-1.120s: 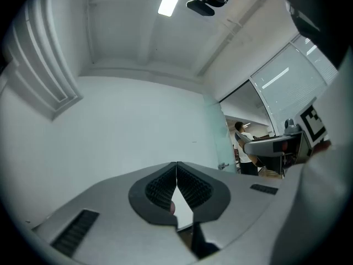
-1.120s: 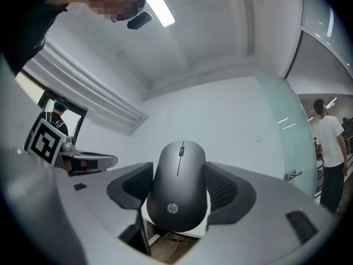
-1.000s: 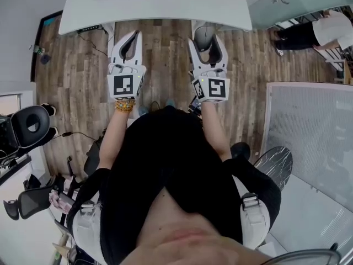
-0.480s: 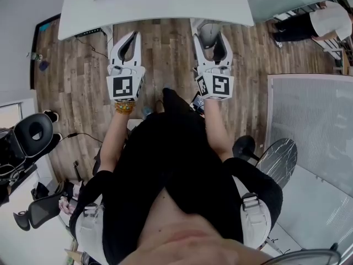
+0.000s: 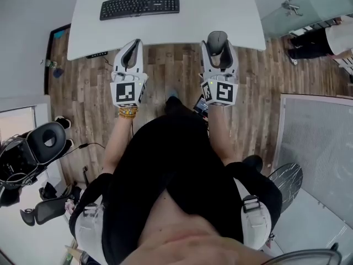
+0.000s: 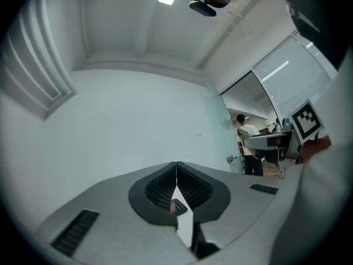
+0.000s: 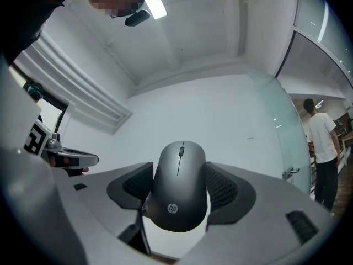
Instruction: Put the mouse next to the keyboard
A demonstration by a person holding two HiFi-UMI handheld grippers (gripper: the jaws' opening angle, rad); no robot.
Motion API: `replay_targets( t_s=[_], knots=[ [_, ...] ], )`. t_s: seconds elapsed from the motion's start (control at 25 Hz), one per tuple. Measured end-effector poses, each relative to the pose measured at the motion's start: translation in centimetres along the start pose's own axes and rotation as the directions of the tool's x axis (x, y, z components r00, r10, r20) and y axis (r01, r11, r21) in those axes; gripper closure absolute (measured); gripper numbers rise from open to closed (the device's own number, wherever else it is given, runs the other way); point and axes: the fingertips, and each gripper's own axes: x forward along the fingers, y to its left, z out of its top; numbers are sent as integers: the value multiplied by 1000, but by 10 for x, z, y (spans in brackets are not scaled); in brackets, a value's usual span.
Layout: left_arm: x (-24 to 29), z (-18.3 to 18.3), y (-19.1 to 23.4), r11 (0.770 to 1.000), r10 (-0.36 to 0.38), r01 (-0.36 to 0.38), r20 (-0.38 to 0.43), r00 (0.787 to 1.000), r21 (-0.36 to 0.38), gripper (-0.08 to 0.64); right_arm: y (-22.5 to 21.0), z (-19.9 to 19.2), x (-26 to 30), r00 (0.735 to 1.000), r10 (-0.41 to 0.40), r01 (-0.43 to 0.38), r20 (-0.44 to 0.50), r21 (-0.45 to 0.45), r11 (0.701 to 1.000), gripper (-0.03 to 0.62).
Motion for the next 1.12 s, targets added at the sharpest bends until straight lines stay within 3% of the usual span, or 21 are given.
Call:
replay_targets(
  t_s=[0.28,0.6,0.88,1.12],
  knots=[
    [60,-9,9,998,57,-57,-22,998,29,546,-45,-16,64,999,36,-35,-14,16,999,299],
    [92,-15,30,995,100,-99,-34,994,21,546,-64,-21,109,997,67,-67,-26,6,998,299],
    [148,-39,79,997,74,-75,-13,997,-24,546,-66,-42,166,999,14,-15,-46,-19,1000,299],
    [196,-35,104,999,-8,10,32,999,-53,545,-70,-39,200,997,-65,63,-37,-56,996,299]
  ],
)
